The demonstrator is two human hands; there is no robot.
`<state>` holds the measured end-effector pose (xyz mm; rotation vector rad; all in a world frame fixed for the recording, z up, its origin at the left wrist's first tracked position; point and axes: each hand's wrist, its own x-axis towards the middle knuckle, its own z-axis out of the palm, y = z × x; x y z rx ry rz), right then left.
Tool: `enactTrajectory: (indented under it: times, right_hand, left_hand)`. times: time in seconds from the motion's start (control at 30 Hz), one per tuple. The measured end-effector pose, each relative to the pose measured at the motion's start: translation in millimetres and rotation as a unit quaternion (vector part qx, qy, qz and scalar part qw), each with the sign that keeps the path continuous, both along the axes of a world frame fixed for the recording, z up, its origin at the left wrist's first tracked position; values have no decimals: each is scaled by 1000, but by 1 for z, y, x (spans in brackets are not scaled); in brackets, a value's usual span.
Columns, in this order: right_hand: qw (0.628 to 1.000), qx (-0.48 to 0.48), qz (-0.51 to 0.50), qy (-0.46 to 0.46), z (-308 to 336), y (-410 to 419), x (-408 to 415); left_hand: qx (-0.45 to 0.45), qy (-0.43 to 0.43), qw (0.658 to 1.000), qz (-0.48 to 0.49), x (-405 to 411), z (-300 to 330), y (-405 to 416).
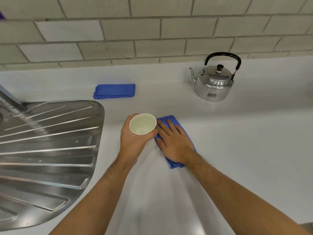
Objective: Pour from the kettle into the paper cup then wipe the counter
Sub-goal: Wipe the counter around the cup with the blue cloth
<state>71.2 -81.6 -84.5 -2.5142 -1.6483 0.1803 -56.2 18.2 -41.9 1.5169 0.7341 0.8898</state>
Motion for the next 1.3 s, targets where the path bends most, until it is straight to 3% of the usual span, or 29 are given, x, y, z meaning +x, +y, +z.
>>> enactTrajectory:
  times: [0.2, 0.37, 0.67, 0.97, 1.1, 1.3]
  right_hand:
    - [997, -15, 73, 18, 3, -20, -30]
    - [997, -14, 76, 17, 1, -48, -24]
    - [994, -16, -104, -34, 0, -54, 76]
    - [976, -5, -220, -7, -1, -28, 160]
    - [981, -11, -194, -7, 0, -29, 162]
    - [999, -15, -48, -7, 2, -65, 160]
  left_hand:
    - [-6, 4, 1000, 10, -9, -1, 3]
    - [8, 21, 1000, 3, 0, -1, 1]
    - [-25, 37, 999, -22, 36, -9, -10]
    - [-23, 45, 997, -58, 77, -16, -31]
    - [-19, 49, 997, -61, 82, -16, -37]
    - [-15, 48, 997, -58, 81, -13, -39]
